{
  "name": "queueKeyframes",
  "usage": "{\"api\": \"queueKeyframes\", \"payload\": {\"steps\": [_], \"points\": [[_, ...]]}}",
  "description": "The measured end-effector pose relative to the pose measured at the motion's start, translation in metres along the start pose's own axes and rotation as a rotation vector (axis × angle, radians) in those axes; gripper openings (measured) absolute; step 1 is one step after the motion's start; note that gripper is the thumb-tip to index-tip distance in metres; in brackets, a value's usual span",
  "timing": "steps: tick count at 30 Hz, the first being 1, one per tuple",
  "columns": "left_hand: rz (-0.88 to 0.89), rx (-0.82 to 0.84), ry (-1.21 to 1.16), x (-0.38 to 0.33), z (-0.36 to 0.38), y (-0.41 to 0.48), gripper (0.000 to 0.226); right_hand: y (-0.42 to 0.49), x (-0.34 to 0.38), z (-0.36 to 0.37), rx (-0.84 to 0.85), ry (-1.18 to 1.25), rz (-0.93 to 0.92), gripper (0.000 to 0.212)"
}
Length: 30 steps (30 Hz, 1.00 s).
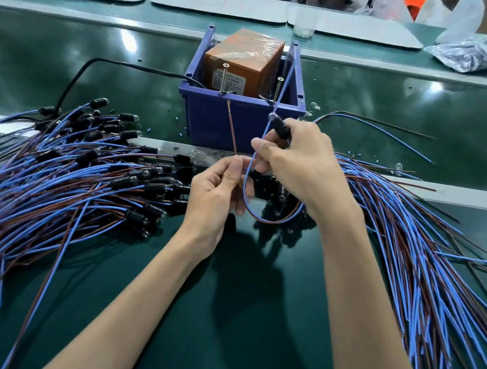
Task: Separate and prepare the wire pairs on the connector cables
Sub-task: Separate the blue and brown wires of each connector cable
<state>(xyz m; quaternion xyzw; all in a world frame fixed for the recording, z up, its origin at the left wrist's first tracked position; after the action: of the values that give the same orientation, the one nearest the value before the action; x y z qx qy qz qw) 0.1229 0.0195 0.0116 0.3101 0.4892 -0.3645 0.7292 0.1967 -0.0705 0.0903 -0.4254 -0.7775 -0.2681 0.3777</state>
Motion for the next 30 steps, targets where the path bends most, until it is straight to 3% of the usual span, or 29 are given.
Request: {"api": "queueKeyframes", "payload": {"steps": [7, 10, 16, 22, 30], "points": [[-0.036, -0.035, -0.050, 0.005, -0.003, 0.003, 0.028, 0.001, 0.000, -0.004, -0.021, 0.152, 0.039, 0.014], [0.030, -0.071, 0.001, 0.000, -0.007, 0.004, 0.026, 0.002, -0.005, -0.008, -0.047, 0.187, 0.083, 0.016], [0.141, -0.210, 0.021, -0.010, -0.024, 0.003, 0.013, -0.001, -0.007, -0.008, -0.050, 0.121, 0.089, 0.022], [0.192, -0.332, -0.010, -0.017, -0.039, 0.001, 0.015, 0.000, -0.011, 0.000, 0.019, 0.026, 0.124, 0.026], [0.132, -0.254, -0.103, -0.009, -0.033, 0.004, 0.033, 0.000, -0.011, 0.009, 0.061, 0.010, 0.117, 0.026]]}}
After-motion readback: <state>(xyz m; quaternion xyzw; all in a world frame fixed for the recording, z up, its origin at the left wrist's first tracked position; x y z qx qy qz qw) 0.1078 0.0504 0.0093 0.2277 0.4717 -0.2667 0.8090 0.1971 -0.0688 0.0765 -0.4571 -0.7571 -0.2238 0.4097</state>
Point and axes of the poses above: each hand's wrist, its own y-axis towards the middle knuckle, its own z-axis out of the palm, x = y × z, the point moved 10 cm from there along y, towards the middle knuckle
